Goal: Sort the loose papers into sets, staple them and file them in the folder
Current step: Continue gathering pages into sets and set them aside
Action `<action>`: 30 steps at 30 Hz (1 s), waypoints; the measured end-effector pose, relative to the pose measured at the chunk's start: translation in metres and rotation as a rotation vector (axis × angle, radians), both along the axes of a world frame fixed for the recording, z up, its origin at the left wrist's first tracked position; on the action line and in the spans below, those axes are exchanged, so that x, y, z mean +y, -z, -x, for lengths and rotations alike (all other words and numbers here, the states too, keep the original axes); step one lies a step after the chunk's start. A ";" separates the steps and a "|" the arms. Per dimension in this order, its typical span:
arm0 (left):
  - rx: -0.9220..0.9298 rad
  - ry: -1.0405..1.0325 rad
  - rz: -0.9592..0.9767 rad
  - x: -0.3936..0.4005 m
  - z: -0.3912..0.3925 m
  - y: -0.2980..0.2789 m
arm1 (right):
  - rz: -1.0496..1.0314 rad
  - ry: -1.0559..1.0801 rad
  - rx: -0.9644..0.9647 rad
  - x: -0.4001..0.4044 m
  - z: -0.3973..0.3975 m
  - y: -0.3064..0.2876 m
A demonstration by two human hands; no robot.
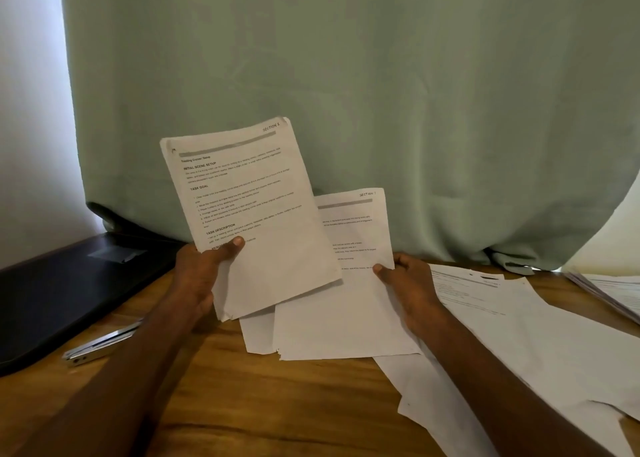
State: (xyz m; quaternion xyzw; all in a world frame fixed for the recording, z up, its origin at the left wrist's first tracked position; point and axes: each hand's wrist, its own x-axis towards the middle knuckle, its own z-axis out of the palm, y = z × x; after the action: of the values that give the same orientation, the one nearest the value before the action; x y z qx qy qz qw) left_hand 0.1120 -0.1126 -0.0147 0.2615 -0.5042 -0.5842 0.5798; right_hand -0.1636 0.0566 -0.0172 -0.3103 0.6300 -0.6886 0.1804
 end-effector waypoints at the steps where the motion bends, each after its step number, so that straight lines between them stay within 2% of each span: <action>1: -0.010 -0.002 0.003 -0.001 0.000 0.001 | 0.007 -0.008 -0.014 0.000 0.000 0.000; 3: -0.019 -0.001 0.004 -0.004 0.001 0.002 | 0.029 -0.012 -0.026 0.001 -0.002 -0.001; 6: -0.033 0.003 0.023 -0.007 0.001 0.005 | 0.087 0.029 0.056 0.001 -0.003 -0.003; 12: -0.032 0.016 0.068 -0.005 0.005 0.004 | 0.277 -0.029 0.192 0.002 -0.011 -0.008; 16: -0.059 0.075 0.092 -0.001 0.008 0.005 | 0.243 -0.085 0.245 0.003 -0.023 -0.015; 20: -0.066 0.114 0.081 0.004 0.010 0.003 | 0.291 -0.262 0.153 0.006 -0.029 -0.021; 22: -0.075 0.113 0.072 0.006 0.012 0.002 | 0.296 -0.298 0.178 0.006 -0.031 -0.021; 25: -0.094 0.112 0.091 0.007 0.015 0.002 | 0.305 -0.229 0.232 0.005 -0.036 -0.022; 30: -0.084 0.103 0.123 0.009 0.017 0.000 | 0.295 -0.145 0.129 0.002 -0.033 -0.020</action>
State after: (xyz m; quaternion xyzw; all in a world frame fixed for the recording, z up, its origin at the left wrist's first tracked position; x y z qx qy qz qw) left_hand 0.0954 -0.1038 -0.0150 0.2235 -0.5758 -0.5696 0.5422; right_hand -0.1307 0.0584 0.0025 -0.4218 0.5084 -0.7374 0.1412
